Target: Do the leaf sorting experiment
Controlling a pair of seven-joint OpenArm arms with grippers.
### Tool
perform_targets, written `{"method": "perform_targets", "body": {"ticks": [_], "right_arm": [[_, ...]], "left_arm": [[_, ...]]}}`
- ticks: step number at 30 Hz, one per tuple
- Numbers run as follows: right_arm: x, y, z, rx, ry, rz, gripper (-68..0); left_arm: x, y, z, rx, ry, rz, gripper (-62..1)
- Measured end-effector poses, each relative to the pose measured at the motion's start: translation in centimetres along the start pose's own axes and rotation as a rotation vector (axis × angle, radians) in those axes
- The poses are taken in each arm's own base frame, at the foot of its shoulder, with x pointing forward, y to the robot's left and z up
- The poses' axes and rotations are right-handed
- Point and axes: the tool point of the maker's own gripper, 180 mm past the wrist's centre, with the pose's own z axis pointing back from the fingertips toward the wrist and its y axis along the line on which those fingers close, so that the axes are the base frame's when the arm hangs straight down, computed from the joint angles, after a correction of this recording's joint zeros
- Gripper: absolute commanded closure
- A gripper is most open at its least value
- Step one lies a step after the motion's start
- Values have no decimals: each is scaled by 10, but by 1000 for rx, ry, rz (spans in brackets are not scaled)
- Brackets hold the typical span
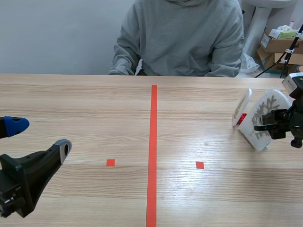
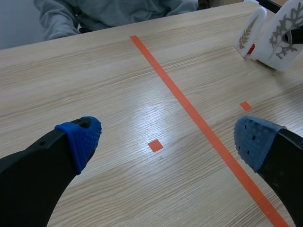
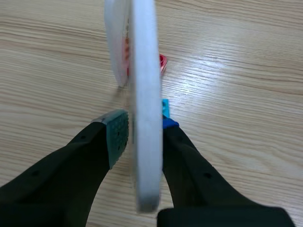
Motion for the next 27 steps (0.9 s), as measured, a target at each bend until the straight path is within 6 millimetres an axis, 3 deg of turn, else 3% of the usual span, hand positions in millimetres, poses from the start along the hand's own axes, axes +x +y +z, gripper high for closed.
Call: {"method": "perform_targets", "body": {"ticks": [3,15,22,27], "right_arm": [[0,0,0,-2,3,7,-191],[-1,-1,0,-6,9,27,-562],[-3,11,5,56,7,36,-563],[-17,20,37,77,0,58,-563]], "left_arm": [[0,0,0,0,0,0,-602],[0,0,0,0,1,0,-602],[0,0,0,0,0,0,-602],[0,0,0,0,0,0,-602]]}}
